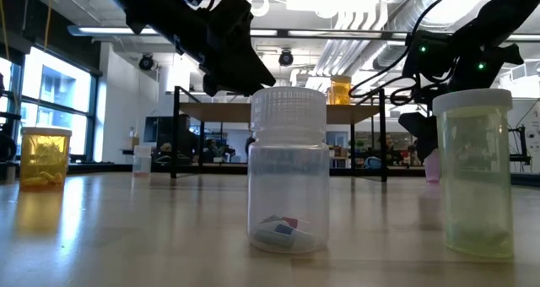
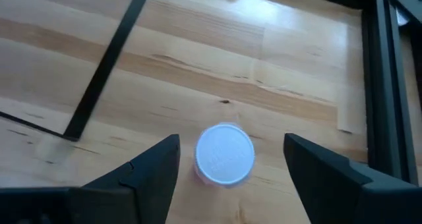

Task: Pick and place medicine bottles onto shelf by color
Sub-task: Put the top pink pill bottle on the shelf aligned with the pink pill bottle

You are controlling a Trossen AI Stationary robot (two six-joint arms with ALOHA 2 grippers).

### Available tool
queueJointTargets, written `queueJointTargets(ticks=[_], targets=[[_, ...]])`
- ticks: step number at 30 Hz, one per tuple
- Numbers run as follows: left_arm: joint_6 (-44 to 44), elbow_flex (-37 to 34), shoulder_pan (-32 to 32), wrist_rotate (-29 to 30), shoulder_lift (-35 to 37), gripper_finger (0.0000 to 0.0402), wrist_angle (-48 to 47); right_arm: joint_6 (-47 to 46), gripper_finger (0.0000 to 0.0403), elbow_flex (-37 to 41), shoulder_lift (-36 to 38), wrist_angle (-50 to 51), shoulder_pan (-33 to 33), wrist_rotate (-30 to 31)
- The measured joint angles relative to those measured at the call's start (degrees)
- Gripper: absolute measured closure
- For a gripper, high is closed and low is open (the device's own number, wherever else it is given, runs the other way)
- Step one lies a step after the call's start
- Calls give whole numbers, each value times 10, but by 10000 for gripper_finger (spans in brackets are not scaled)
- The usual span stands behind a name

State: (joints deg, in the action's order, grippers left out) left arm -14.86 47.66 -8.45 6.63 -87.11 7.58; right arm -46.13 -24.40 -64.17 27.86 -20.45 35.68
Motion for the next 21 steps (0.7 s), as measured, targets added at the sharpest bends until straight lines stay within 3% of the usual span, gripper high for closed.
queueJointTargets(ticks=[7, 21], targets=[[0, 0, 0, 0, 0, 218, 0, 6, 204, 0, 0, -1, -2, -8], [0, 0, 0, 0, 0, 218, 0, 0, 266, 0, 0, 1, -2, -10]])
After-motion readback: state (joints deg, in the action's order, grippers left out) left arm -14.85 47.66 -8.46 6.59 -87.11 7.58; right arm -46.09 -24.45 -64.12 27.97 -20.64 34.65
